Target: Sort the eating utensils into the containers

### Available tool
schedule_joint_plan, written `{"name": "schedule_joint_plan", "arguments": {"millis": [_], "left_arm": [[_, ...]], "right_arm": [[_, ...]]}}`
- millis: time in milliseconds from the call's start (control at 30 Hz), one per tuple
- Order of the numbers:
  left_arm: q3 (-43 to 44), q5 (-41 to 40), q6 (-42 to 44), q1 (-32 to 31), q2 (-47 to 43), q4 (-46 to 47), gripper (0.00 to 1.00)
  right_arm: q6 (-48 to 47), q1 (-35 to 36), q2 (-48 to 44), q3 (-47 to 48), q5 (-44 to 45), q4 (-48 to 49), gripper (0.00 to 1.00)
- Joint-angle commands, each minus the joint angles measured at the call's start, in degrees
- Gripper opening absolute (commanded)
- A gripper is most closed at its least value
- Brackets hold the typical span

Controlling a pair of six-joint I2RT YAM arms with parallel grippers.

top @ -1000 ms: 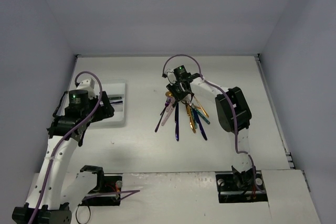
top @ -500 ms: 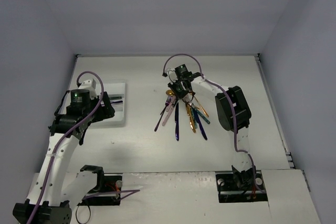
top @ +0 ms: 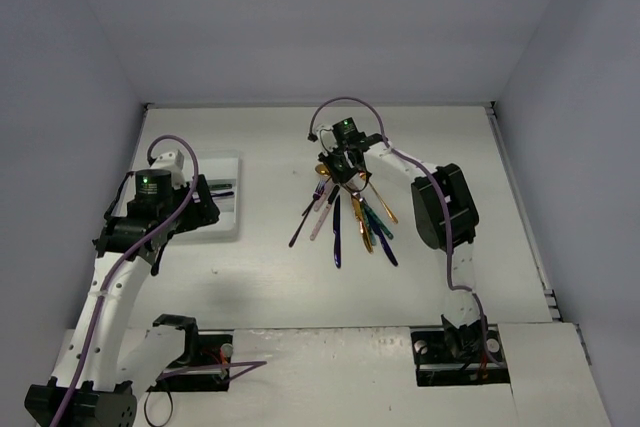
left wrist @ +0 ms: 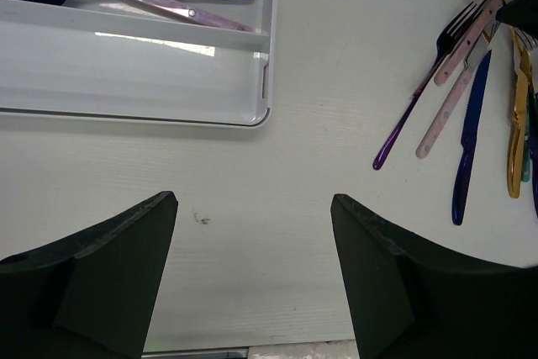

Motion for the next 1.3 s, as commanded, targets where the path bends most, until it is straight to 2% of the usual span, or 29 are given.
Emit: {"name": "schedule_joint_plan", "arguments": {"millis": [0, 400, 633, 800, 967, 1067, 1167, 1267], "left_arm": [[3.81, 1.71, 1.33, -0.24, 0.69, 1.61, 0.71], [4.92, 5.26, 1.37, -0.15, 1.43, 2.66, 0.71], [4.56, 9.82, -0.28, -0.15, 0.74, 5.57, 0.71], [3.06, 14.98, -5.15, -0.16, 0.13, 11.80, 0.71], [0.45, 21.31, -13.80, -1.22, 1.11, 23.61, 0.71], [0.44, 21.01, -16.14, -3.75, 2.37, 29.05, 0.71], [2.55, 17.29, -15.27, -9.65, 4.63, 30.17, 0.71], [3.46, 15.16, -14.72, -12.57, 7.29, 30.18, 0.71]], "right_arm": [[0.71, 0.77, -8.29, 4.60, 1.97, 1.03, 0.00], [0.96, 1.95, -9.99, 11.52, 3.41, 1.20, 0.00], [7.22, 4.57, -8.13, 17.61, 4.29, 1.36, 0.00], [19.89, 8.27, -10.66, 17.85, 8.46, 1.85, 0.00], [31.29, 11.98, -14.80, 15.39, 11.79, 2.58, 0.00], [40.28, 13.70, -17.48, 12.37, 12.63, 3.46, 0.00], [46.26, 15.60, -20.38, 9.29, 15.56, 4.73, 0.00], [49.82, 17.64, -23.05, 6.62, 17.52, 6.06, 0.00]]}}
